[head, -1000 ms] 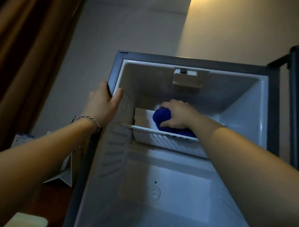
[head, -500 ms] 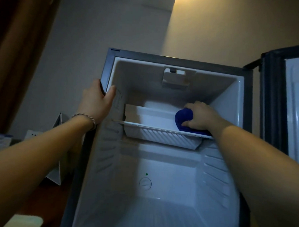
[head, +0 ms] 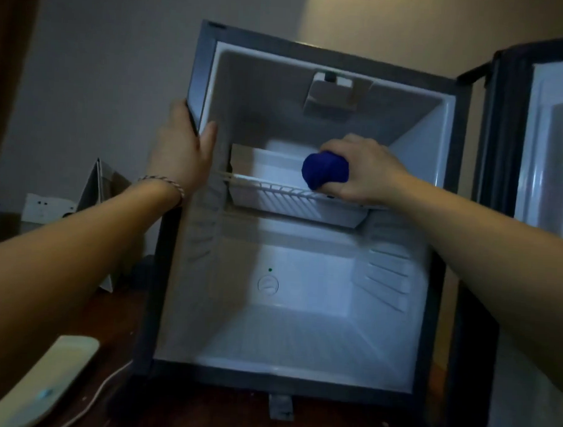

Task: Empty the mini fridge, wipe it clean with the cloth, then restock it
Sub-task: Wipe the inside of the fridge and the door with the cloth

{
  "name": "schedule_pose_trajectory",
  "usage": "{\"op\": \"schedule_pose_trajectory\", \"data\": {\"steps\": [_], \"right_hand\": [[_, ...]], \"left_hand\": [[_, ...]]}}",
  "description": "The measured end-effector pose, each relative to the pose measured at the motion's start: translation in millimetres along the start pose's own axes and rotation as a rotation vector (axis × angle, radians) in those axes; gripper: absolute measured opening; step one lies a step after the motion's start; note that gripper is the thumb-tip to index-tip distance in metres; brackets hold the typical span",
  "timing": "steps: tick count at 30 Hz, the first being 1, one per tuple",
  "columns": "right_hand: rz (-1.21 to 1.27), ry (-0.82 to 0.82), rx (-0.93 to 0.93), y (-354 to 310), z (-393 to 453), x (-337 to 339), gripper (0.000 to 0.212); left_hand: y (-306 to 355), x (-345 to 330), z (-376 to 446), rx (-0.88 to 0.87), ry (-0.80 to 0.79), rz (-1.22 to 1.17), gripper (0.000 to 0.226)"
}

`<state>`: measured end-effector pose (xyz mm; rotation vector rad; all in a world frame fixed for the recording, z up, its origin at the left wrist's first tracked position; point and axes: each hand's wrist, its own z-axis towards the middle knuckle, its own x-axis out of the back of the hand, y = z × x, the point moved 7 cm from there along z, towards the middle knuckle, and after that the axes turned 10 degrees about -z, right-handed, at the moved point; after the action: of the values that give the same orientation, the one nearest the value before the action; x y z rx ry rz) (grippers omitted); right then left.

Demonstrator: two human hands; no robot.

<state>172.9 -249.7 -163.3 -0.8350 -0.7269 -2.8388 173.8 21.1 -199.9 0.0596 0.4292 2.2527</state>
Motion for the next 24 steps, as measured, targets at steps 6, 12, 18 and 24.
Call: {"op": "schedule_pose_trajectory", "data": {"steps": [6, 12, 18, 24], "right_hand": [[0.071, -0.001, 0.023, -27, -39, 12, 0.059], [0.040, -0.312, 0.042, -62, -89, -74, 0.059], [0.318, -0.484, -0.131, -85, -134, -176, 0.059], [0.448, -0.522, -0.303, -86, -132, -211, 0.062]], "left_hand": [[-1, 4, -25, 0.020, -0.022, 0.029, 0.051], [-1, -29, -149, -0.460, -0.392, 0.547, 0.064], [-60, -106, -228, 0.126, -1.130, 0.369, 0.052], [-87, -124, -238, 0.342, -1.263, 0.324, 0.055]]}}
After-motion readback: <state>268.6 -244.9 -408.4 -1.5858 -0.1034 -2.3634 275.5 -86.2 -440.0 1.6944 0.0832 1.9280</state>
